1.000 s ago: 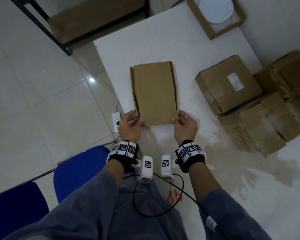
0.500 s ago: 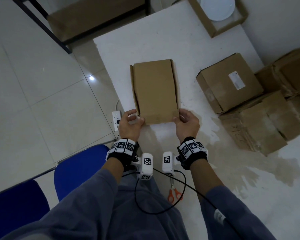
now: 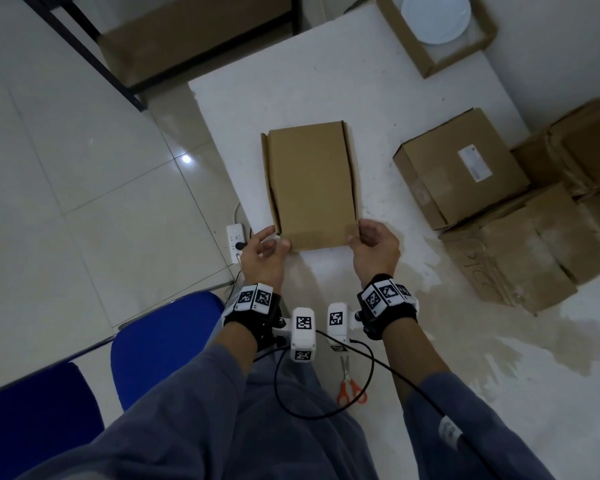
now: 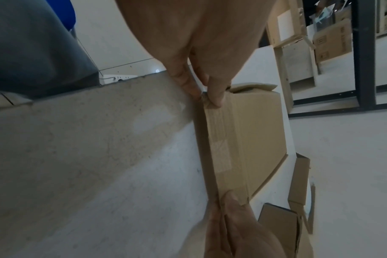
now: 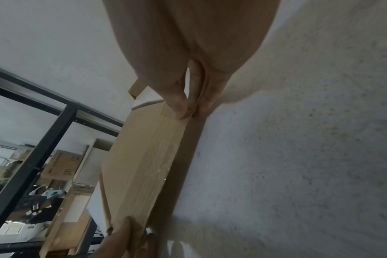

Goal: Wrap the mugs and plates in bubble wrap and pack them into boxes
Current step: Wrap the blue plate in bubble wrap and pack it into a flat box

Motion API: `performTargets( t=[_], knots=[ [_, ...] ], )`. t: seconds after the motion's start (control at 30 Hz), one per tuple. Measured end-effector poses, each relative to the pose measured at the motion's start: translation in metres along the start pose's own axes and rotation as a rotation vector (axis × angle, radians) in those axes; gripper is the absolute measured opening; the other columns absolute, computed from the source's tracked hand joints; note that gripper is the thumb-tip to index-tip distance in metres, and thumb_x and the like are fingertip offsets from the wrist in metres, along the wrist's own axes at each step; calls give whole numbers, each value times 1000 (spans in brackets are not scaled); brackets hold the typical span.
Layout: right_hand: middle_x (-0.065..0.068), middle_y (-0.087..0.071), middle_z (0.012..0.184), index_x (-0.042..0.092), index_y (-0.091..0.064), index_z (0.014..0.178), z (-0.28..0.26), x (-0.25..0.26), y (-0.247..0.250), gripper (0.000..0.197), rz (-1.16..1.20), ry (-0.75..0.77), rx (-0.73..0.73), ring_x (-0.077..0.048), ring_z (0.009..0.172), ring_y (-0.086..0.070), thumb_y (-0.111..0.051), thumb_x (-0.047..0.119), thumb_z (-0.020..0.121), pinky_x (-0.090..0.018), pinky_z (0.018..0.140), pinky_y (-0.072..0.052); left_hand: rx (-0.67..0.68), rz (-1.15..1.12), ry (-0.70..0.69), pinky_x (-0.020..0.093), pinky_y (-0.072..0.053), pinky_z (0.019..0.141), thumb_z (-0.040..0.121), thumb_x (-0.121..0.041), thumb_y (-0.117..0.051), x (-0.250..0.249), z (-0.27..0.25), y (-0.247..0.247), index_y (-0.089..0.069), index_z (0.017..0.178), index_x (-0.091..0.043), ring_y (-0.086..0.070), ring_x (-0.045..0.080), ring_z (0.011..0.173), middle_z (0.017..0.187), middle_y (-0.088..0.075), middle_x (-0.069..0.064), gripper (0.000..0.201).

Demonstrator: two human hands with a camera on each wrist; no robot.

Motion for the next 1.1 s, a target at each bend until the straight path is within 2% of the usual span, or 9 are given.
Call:
performTargets(
  t=[0.2, 0.33, 0.37, 0.47, 0.6, 0.67, 0.77, 0.9, 1.1],
  knots=[
    [0, -70, 97, 13, -69, 105, 2, -1, 0, 30, -27, 37, 4, -10, 90, -67, -70, -7, 82, -15, 82, -53, 52, 106, -61, 29, -58, 86, 79, 3, -74, -8, 7, 3, -68, 115, -19, -70, 17, 91, 102, -71, 8, 42],
    [-4, -68, 104, 11, -67, 111, 7, 3, -1, 36, -117, 123, 51, -15, 93, -67, -65, -12, 84, -13, 80, -53, 118, 313, -209, 9, -51, 80, 78, 0, -77, -17, 15, 3, -64, 125, -17, -66, 10, 88, 101, -68, 0, 52],
    [-6, -68, 105, 11, -66, 115, 10, 4, -2, 39, -143, 145, 76, -16, 93, -67, -62, -13, 85, -16, 81, -55, 136, 373, -246, 9, -49, 82, 76, -2, -79, -18, 18, 4, -64, 125, -17, -64, 9, 89, 101, -68, -2, 53],
    [-3, -65, 99, 15, -60, 126, 17, 9, -3, 51, -273, 227, 170, -19, 88, -65, -57, -14, 85, -32, 87, -57, 202, 405, -279, 24, -54, 92, 74, -3, -81, -22, 27, 6, -65, 123, -18, -65, 9, 95, 100, -68, -5, 54],
    [-2, -63, 97, 27, -47, 139, 23, 16, -3, 65, -475, 295, 219, -18, 86, -62, -59, -8, 86, -37, 86, -56, 300, 423, -353, 5, -47, 84, 82, 2, -73, -31, 29, 4, -39, 147, -28, -63, 7, 99, 115, -59, -6, 80],
    [-3, -63, 97, 35, -35, 145, 26, 17, -4, 74, -580, 322, 238, -21, 88, -62, -60, -4, 87, -36, 83, -55, 348, 482, -422, 11, -47, 89, 85, 3, -69, -34, 31, 2, -30, 152, -32, -62, 7, 102, 121, -53, -11, 85],
    [-4, -59, 98, 36, -24, 151, 27, 21, -6, 82, -703, 386, 268, -22, 87, -58, -61, -1, 87, -36, 78, -52, 349, 541, -434, 18, -49, 93, 86, 0, -71, -35, 37, 1, -37, 149, -27, -65, 12, 103, 117, -58, -9, 77],
    [-10, -60, 100, 27, -36, 144, 27, 26, -10, 68, -737, 439, 234, -30, 88, -61, -62, -1, 87, -40, 72, -53, 325, 562, -476, 30, -56, 91, 83, -4, -75, -36, 46, 2, -51, 142, -23, -70, 16, 92, 105, -72, 11, 66],
    [-10, -61, 89, 22, -44, 131, 30, 26, -11, 54, -704, 463, 241, -32, 81, -61, -62, -2, 87, -38, 66, -53, 300, 647, -599, 33, -57, 88, 80, -5, -77, -40, 50, 2, -57, 137, -15, -72, 20, 85, 95, -75, 13, 61]
  ],
)
Point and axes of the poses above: each hand's wrist, its own z-axis towards the middle knuckle, its own y-axis out of the back of the hand, x = y × z, the point moved 3 cm from there along z, towards the middle knuckle
